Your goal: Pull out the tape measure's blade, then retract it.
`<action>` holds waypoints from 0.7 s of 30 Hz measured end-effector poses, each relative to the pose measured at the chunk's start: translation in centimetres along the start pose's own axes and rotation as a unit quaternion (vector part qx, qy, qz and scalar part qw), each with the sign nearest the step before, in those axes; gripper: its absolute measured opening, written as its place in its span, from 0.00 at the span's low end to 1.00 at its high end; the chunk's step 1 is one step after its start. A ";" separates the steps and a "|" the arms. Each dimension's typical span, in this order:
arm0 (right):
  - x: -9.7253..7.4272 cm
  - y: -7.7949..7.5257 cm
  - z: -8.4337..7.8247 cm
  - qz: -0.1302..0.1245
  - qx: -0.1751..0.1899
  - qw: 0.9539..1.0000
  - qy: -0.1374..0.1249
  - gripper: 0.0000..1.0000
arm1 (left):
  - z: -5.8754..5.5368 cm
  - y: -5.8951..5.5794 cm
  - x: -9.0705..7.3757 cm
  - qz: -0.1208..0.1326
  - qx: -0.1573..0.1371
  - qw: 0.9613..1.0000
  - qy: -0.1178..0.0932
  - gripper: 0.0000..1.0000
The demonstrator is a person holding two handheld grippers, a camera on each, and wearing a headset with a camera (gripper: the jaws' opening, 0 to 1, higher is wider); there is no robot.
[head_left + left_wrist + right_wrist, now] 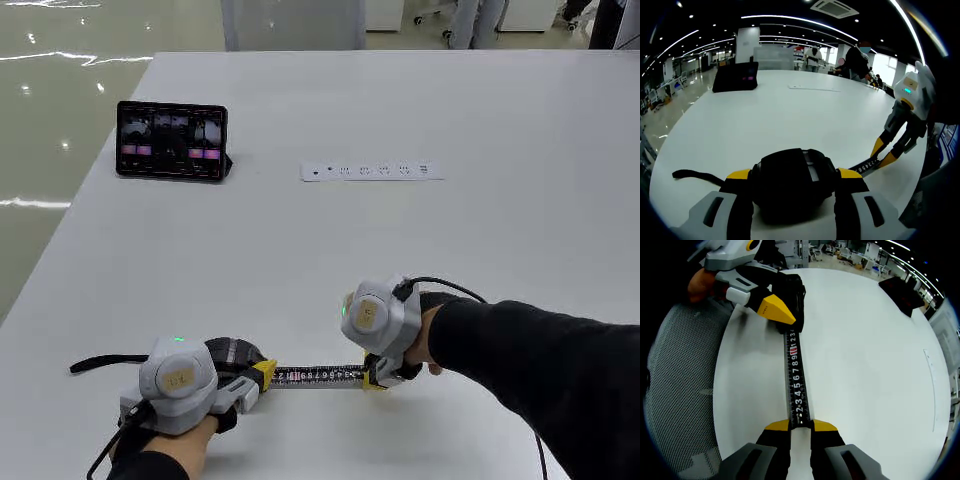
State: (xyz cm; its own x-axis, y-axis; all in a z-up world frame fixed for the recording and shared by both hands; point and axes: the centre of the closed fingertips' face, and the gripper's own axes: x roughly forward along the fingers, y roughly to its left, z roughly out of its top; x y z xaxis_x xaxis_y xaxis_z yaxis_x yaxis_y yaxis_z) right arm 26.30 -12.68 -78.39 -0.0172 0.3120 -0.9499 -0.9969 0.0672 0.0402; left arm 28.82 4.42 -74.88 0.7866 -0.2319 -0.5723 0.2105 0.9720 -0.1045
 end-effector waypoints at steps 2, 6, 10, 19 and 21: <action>0.0 0.0 0.0 0.000 0.000 1.000 0.000 0.11 | 0.0 0.0 0.0 0.000 0.000 1.000 0.000 0.61; 0.0 0.0 0.1 0.001 0.002 1.000 0.000 0.11 | 0.0 0.0 0.0 0.000 0.000 1.000 0.000 0.61; 0.0 0.0 0.2 0.004 0.006 1.000 -0.001 0.11 | 0.0 0.0 0.0 -0.001 -0.001 1.000 0.000 0.61; 0.1 0.0 0.4 0.003 0.004 1.000 0.001 0.11 | 0.0 0.0 0.0 -0.001 -0.001 1.000 0.001 0.61; 0.1 0.0 0.4 0.003 0.003 1.000 0.001 0.11 | 0.0 0.0 0.0 -0.001 -0.001 1.000 0.001 0.61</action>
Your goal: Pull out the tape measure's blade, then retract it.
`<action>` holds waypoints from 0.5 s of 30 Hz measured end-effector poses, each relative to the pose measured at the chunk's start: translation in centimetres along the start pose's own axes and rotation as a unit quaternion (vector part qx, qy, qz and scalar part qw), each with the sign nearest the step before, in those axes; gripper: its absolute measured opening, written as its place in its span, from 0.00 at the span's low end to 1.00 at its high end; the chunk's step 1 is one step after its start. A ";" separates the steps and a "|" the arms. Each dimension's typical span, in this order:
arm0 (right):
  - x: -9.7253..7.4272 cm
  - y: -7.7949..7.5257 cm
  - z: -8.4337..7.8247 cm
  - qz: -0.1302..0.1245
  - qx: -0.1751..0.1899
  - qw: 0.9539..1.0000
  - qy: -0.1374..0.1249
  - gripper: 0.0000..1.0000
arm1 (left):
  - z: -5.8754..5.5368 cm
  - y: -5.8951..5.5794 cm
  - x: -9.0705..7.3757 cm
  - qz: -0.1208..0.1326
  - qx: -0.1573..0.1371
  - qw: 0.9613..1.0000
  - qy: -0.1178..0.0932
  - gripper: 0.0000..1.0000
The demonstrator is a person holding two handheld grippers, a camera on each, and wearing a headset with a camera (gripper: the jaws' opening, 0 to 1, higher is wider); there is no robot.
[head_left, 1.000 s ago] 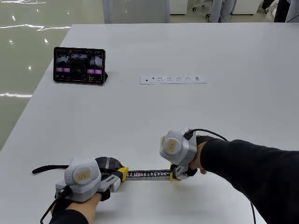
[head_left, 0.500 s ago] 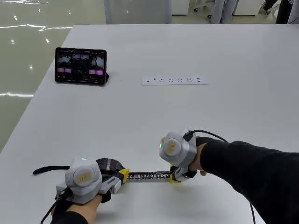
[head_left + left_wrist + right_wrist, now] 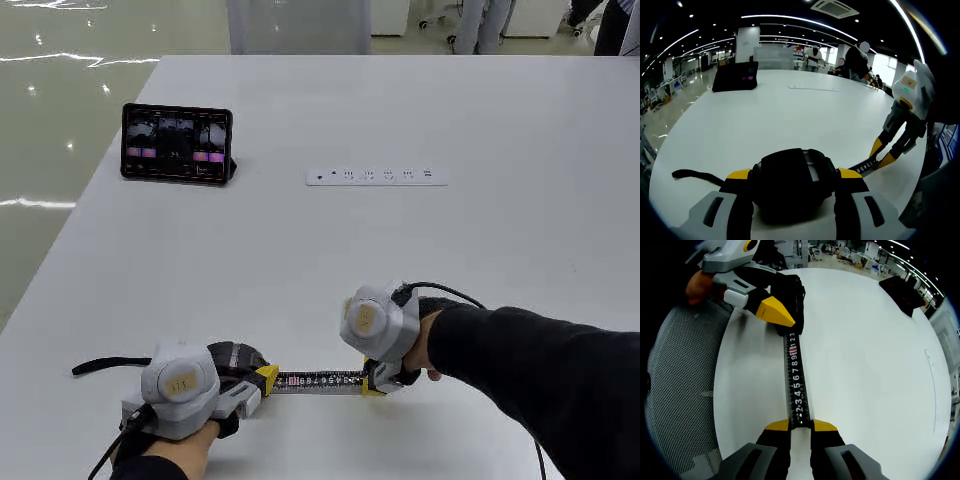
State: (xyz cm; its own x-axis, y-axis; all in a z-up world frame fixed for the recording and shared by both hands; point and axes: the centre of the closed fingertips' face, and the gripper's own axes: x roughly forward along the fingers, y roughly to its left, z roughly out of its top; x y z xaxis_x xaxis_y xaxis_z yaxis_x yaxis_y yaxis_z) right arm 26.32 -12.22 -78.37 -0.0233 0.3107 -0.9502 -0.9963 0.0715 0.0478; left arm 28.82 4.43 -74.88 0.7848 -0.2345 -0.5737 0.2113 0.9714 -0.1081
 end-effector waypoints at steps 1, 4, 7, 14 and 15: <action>0.0 0.0 0.0 0.000 0.000 1.000 0.000 0.11 | 0.0 0.0 0.0 0.000 0.000 1.000 0.000 0.61; 0.0 0.0 0.1 -0.001 0.001 1.000 -0.002 0.11 | 0.0 0.0 0.0 -0.001 0.000 1.000 0.000 0.61; 0.0 0.0 0.1 -0.002 0.002 1.000 -0.002 0.11 | 0.0 0.0 0.0 -0.001 -0.001 1.000 0.000 0.61; 0.1 0.0 0.3 0.000 0.001 1.000 -0.004 0.11 | 0.0 0.1 0.0 -0.004 -0.008 1.000 -0.005 0.61; 0.1 0.0 0.3 0.001 0.005 1.000 -0.005 0.11 | 0.0 0.2 -0.1 -0.006 -0.010 1.000 -0.006 0.61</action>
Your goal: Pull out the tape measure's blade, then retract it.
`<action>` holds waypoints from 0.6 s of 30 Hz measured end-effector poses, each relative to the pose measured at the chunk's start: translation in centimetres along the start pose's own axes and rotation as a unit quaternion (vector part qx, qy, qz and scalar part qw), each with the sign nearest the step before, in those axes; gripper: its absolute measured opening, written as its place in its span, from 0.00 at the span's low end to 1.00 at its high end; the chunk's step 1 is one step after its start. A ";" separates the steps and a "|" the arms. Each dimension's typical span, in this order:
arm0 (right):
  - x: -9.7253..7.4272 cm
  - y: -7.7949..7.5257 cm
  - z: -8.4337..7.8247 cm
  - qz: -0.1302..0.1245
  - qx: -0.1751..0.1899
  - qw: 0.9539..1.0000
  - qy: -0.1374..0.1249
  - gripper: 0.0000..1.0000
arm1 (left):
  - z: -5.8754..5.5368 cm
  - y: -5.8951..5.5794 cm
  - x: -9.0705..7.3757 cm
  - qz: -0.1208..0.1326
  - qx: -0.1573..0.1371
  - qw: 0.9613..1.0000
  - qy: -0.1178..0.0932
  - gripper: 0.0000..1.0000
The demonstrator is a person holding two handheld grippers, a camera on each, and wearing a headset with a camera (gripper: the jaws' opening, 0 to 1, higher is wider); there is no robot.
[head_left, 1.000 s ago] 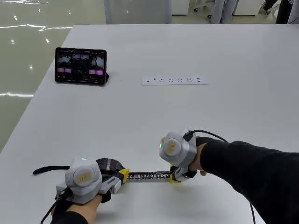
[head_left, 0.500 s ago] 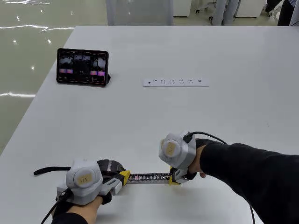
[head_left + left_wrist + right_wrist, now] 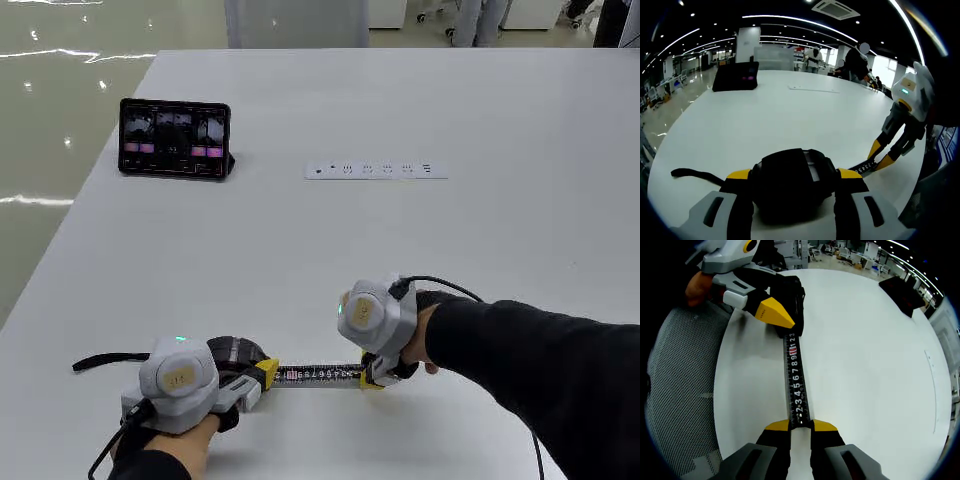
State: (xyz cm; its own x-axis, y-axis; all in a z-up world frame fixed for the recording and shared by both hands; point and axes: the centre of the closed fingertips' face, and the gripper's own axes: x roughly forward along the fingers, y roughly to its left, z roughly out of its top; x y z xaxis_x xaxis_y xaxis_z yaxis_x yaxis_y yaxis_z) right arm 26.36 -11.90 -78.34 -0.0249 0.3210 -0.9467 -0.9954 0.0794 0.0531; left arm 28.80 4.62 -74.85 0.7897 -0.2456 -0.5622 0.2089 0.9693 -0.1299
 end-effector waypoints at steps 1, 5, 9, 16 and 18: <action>0.0 0.0 0.0 0.001 0.002 1.000 -0.002 0.11 | 0.0 0.0 0.0 -0.001 -0.003 1.000 -0.001 0.61; 0.1 0.0 0.1 0.004 0.008 1.000 -0.012 0.11 | 0.0 0.0 -0.1 -0.008 -0.012 1.000 -0.004 0.61; 0.0 0.1 0.3 0.004 0.006 1.000 -0.017 0.11 | 0.0 -0.1 -0.1 -0.011 -0.013 1.000 -0.001 0.60; 0.2 0.1 0.7 0.004 0.011 1.000 -0.023 0.10 | 0.0 -0.1 -0.1 -0.011 -0.013 1.000 0.002 0.60; 0.3 0.2 0.8 0.004 0.008 1.000 -0.023 0.10 | 0.0 -0.1 -0.1 -0.011 -0.013 1.000 0.004 0.60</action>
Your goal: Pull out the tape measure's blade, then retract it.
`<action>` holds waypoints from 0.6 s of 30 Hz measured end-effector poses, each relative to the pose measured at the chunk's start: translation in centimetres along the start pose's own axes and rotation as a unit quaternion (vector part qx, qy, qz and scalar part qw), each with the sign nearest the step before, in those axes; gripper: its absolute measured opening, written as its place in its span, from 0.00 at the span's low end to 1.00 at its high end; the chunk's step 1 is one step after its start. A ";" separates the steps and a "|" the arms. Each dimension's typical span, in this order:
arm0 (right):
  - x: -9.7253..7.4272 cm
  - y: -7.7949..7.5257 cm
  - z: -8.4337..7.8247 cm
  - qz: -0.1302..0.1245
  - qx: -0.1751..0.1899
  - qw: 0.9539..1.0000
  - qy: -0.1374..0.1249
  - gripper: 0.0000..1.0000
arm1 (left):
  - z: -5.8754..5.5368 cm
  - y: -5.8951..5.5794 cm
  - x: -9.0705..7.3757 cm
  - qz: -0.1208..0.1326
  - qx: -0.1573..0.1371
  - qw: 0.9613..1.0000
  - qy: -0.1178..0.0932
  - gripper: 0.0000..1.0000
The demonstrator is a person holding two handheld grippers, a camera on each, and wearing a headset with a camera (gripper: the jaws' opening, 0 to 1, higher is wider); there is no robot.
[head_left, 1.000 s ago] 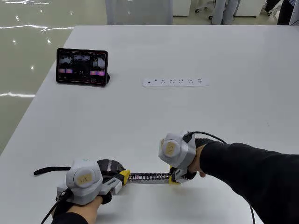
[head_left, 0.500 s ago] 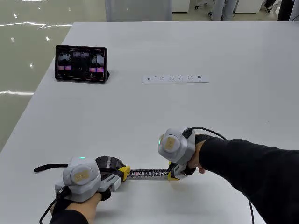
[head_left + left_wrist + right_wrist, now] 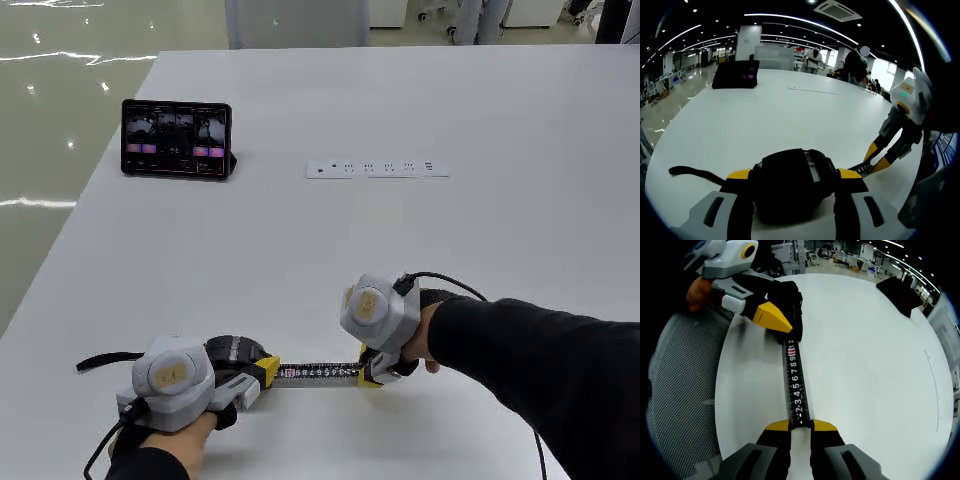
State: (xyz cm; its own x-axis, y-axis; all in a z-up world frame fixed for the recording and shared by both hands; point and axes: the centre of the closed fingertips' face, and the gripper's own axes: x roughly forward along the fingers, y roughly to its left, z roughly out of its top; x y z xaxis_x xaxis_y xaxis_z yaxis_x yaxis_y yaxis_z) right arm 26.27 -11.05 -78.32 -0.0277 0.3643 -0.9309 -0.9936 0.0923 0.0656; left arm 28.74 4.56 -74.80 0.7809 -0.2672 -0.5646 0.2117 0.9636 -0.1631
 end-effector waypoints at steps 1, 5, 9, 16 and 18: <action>0.1 0.0 0.1 0.001 -0.002 1.000 -0.002 0.10 | 0.0 0.0 0.0 0.000 0.000 1.000 0.000 0.60; 0.4 0.3 1.3 0.005 0.007 1.000 -0.028 0.10 | 0.0 0.0 0.0 -0.001 -0.001 1.000 0.000 0.60; 0.7 0.5 1.7 0.001 -0.023 1.000 -0.014 0.10 | 0.0 0.0 0.0 0.000 -0.001 1.000 0.003 0.61; 0.8 0.2 1.9 0.004 0.001 1.000 -0.026 0.10 | 0.0 0.0 0.0 -0.001 -0.002 1.000 0.003 0.61; 0.8 0.3 2.0 0.005 -0.003 1.000 -0.025 0.10 | 0.0 0.0 0.0 -0.001 -0.002 1.000 0.003 0.61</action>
State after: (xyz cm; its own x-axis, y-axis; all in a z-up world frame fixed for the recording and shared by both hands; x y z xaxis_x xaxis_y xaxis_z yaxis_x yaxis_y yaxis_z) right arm 26.21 -8.90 -78.30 -0.0324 0.4104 -0.9113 -0.9939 0.0828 0.0726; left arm 28.77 4.57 -74.83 0.7770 -0.2693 -0.5690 0.2113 0.9630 -0.1673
